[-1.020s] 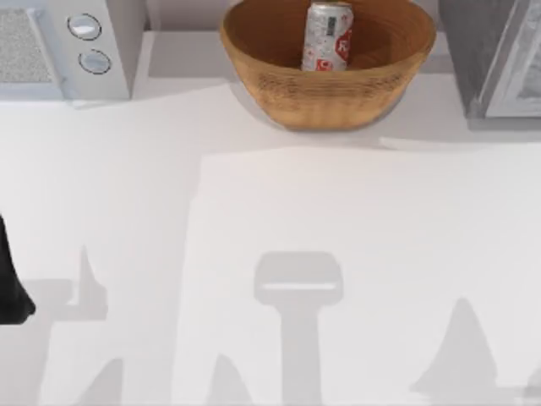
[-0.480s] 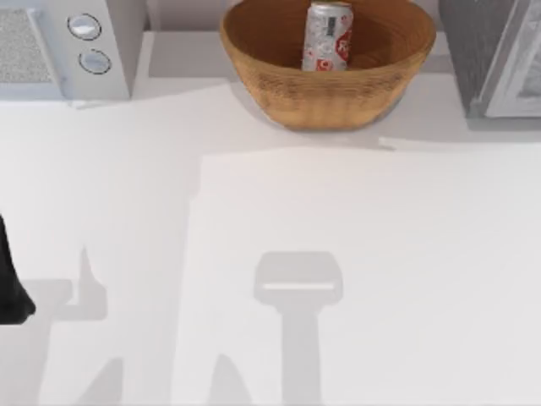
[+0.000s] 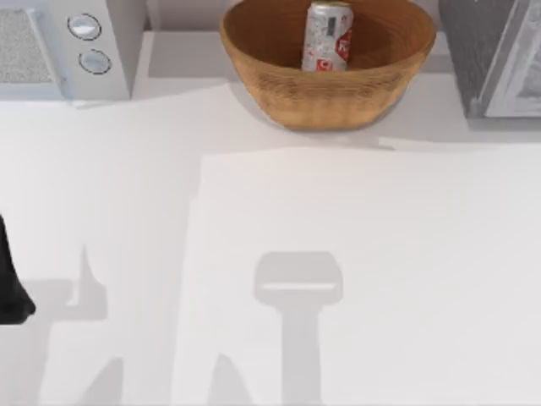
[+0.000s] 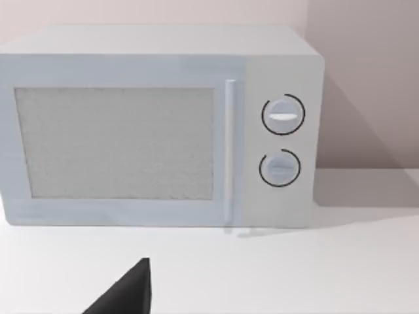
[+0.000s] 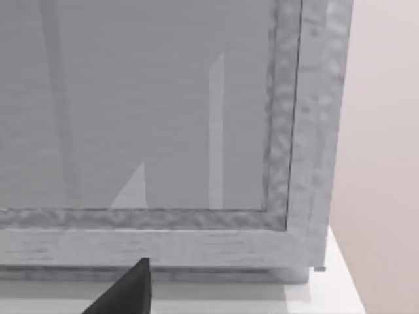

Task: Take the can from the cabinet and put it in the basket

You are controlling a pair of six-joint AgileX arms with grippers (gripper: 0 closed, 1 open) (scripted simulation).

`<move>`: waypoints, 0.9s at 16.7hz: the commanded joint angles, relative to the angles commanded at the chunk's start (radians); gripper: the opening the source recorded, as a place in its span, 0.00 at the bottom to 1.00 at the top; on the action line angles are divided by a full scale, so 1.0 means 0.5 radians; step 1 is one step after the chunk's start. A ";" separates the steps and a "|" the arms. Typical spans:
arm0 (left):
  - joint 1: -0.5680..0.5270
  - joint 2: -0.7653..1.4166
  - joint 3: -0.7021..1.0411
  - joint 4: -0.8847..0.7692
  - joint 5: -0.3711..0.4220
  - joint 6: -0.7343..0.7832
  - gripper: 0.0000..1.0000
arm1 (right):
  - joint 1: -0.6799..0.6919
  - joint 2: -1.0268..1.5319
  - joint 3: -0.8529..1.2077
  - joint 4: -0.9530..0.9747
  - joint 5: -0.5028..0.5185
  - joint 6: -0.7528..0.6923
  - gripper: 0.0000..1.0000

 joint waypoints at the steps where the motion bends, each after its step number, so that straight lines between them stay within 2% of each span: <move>1: 0.000 0.000 0.000 0.000 0.000 0.000 1.00 | -0.004 -0.005 0.063 -0.064 -0.007 0.000 1.00; 6: 0.000 0.000 0.000 0.000 0.000 0.000 1.00 | -0.036 -0.051 0.613 -0.674 -0.045 -0.003 1.00; 15: 0.000 0.000 0.000 0.000 0.000 0.000 1.00 | -0.066 -0.255 1.996 -2.320 -0.060 -0.005 1.00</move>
